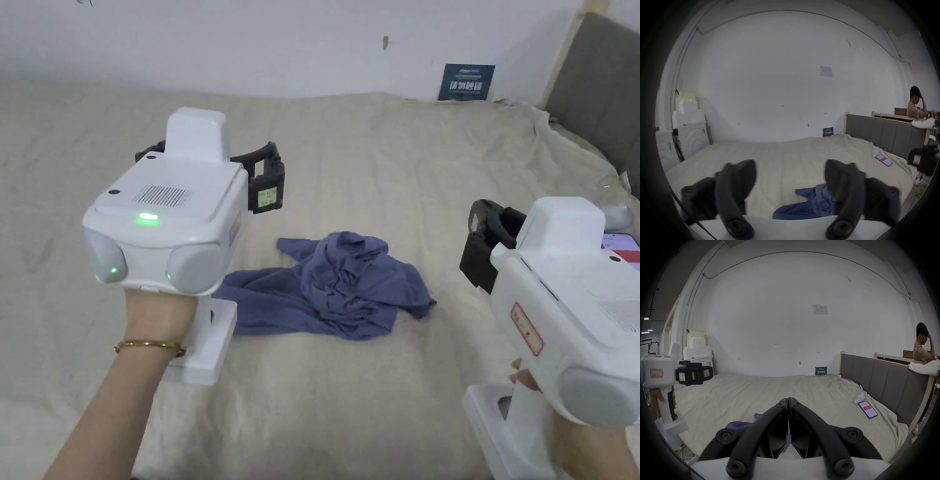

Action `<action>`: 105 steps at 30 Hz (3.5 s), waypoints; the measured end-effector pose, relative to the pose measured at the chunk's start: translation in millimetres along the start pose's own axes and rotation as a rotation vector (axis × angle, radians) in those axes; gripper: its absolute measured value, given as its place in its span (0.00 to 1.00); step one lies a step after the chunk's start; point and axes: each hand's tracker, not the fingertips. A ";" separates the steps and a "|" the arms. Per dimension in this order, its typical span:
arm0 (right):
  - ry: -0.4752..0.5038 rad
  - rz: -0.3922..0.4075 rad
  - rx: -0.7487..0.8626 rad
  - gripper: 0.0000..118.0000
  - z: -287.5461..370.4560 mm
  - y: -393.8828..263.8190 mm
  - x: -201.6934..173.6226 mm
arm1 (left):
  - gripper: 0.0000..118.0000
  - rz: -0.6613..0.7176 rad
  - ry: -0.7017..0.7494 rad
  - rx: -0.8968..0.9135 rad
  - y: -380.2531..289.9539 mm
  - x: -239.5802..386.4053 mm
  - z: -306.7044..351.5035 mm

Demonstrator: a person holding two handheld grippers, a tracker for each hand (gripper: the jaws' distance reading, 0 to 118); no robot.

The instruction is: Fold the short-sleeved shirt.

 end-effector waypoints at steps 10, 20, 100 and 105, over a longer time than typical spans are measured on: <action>0.018 -0.012 0.010 0.00 10.6 -7.9 -8.4 | 0.00 0.046 0.030 -0.048 -55.8 -15.7 33.7; 0.005 -0.003 -0.009 0.00 15.3 -19.2 -10.1 | 0.00 0.077 0.063 -0.054 -72.9 -10.0 47.6; -0.027 -0.115 -0.945 0.05 -258.2 -87.3 59.6 | 0.77 0.127 0.007 -1.046 -163.7 -62.2 -167.4; -0.027 -0.118 -0.941 0.05 -257.2 -88.5 58.9 | 0.60 0.126 0.002 -1.067 -178.1 -49.2 -165.0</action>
